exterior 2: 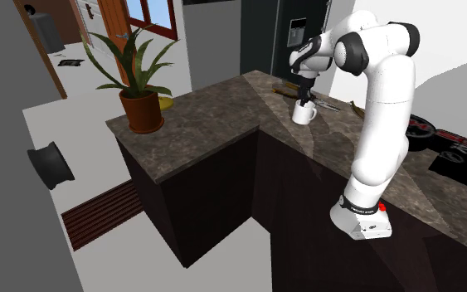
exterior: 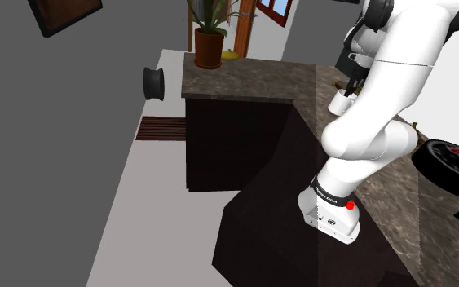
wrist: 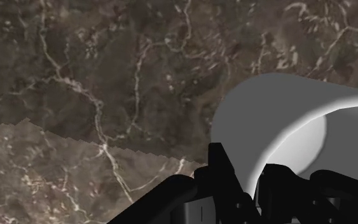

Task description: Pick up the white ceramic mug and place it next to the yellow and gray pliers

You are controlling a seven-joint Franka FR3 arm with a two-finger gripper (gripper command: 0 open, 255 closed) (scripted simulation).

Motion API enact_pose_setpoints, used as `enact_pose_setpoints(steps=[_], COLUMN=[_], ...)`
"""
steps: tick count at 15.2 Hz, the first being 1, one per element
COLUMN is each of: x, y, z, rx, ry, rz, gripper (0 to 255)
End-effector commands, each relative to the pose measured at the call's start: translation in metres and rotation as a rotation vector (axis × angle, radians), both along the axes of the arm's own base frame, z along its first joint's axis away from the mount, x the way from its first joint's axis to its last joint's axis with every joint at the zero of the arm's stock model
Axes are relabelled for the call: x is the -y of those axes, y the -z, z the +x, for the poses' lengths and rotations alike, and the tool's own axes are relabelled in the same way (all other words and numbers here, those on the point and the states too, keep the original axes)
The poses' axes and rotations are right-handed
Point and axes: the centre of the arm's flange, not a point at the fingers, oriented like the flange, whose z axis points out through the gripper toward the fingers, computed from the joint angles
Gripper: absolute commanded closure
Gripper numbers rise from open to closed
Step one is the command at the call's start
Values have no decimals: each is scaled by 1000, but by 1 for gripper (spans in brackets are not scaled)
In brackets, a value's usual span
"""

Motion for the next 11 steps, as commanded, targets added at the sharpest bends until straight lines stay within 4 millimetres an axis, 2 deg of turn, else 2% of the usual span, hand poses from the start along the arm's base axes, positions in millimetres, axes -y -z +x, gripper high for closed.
enact_pose_setpoints(steps=[1, 7, 8, 11], x=[1, 1, 1, 1], y=[5, 5, 5, 5], z=[1, 1, 1, 1], rx=[0, 0, 0, 0], ry=[0, 0, 0, 0], rz=[-1, -1, -1, -1], gripper=[255, 255, 0, 0])
